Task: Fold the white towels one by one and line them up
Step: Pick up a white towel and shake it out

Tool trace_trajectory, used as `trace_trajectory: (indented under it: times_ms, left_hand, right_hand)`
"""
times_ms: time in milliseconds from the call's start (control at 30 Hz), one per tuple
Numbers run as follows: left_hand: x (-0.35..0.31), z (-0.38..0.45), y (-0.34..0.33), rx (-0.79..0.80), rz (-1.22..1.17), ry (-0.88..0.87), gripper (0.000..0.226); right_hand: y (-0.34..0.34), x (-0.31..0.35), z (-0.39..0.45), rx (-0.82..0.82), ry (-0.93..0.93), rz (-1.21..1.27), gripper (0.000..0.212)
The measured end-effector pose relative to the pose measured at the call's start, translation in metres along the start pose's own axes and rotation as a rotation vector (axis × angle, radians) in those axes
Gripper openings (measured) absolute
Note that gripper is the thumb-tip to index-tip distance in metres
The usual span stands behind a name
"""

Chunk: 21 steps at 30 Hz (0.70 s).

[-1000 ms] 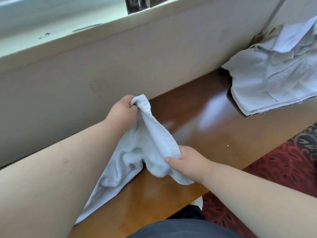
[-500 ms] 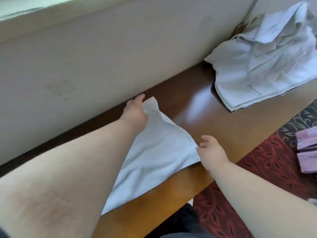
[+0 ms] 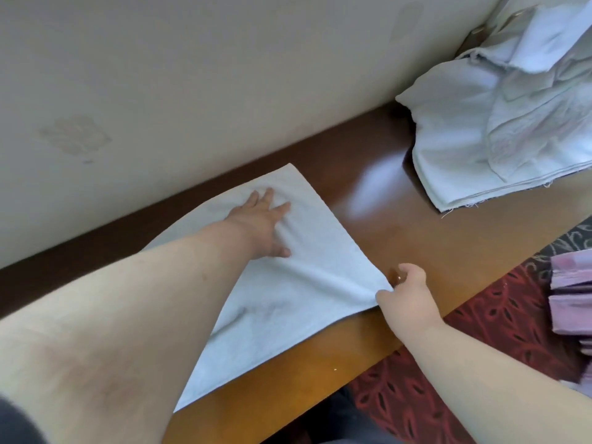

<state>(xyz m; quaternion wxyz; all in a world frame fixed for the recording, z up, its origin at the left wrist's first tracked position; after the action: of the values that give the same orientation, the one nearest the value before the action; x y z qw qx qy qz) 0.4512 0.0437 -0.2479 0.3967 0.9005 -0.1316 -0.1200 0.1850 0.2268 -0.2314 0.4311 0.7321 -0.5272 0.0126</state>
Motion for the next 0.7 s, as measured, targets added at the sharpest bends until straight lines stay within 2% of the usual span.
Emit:
trace_trajectory:
  times_ms: [67, 100, 167, 200, 233, 300, 367, 400, 467, 567, 633, 700]
  left_hand:
    - [0.003, -0.017, 0.004, -0.117, -0.217, -0.022, 0.089]
    - [0.009, -0.031, 0.007, -0.263, -0.374, -0.02, 0.075]
    - [0.029, -0.071, 0.001, -0.568, -0.572, 0.072, 0.052]
    - [0.041, -0.093, -0.012, -0.635, -0.571, 0.178, 0.049]
    - [0.05, -0.111, -0.031, -0.609, -0.519, 0.291, 0.051]
    - [0.07, -0.137, -0.08, -0.329, -0.394, 0.479, 0.062]
    - [0.082, -0.153, -0.119, -0.078, -0.395, 0.503, 0.072]
    - [0.086, -0.158, -0.128, -0.03, -0.407, 0.461, 0.076]
    - [0.094, -0.166, -0.126, -0.055, -0.476, 0.363, 0.072]
    - [0.121, -0.189, -0.101, -0.341, -0.762, 0.359, 0.046]
    - [0.149, -0.224, -0.086, -0.595, -0.729, 0.462, 0.03]
    - [0.182, -0.26, -0.087, -0.765, -0.681, 0.619, 0.028]
  right_hand:
    - [0.003, 0.021, -0.011, -0.135, 0.166, -0.093, 0.071]
    - [-0.006, 0.04, -0.021, -0.14, 0.329, -0.199, 0.067]
    - [-0.046, 0.072, -0.043, 0.038, 0.659, -0.467, 0.057]
    - [-0.072, 0.08, -0.053, 0.179, 0.77, -0.626, 0.057]
    - [-0.094, 0.079, -0.059, 0.303, 0.831, -0.791, 0.059]
    - [-0.118, 0.069, -0.056, 0.416, 0.842, -1.023, 0.062]
    - [-0.115, 0.07, -0.051, 0.351, 0.795, -1.066, 0.06]
    - [-0.113, 0.078, -0.053, 0.286, 0.789, -1.068, 0.059]
    - [-0.117, 0.106, -0.064, 0.157, 0.842, -1.09, 0.059]
    - [-0.151, 0.159, -0.098, 0.145, 0.985, -1.053, 0.044]
    - [-0.189, 0.193, -0.126, 0.254, 1.048, -0.989, 0.04]
    - [-0.228, 0.223, -0.154, 0.372, 1.107, -0.935, 0.038]
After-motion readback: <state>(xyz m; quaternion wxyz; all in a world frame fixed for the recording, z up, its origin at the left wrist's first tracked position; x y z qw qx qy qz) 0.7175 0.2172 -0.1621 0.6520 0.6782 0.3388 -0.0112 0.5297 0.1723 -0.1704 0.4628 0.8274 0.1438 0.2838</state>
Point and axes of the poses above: each hand's wrist, its own z-axis towards the middle knuckle, its own y-axis out of the back of the hand, x = y × z, the point moved 7 cm from there along z, towards the middle knuckle, and after that the axes turned 6 degrees about x, right-handed, at the moved point
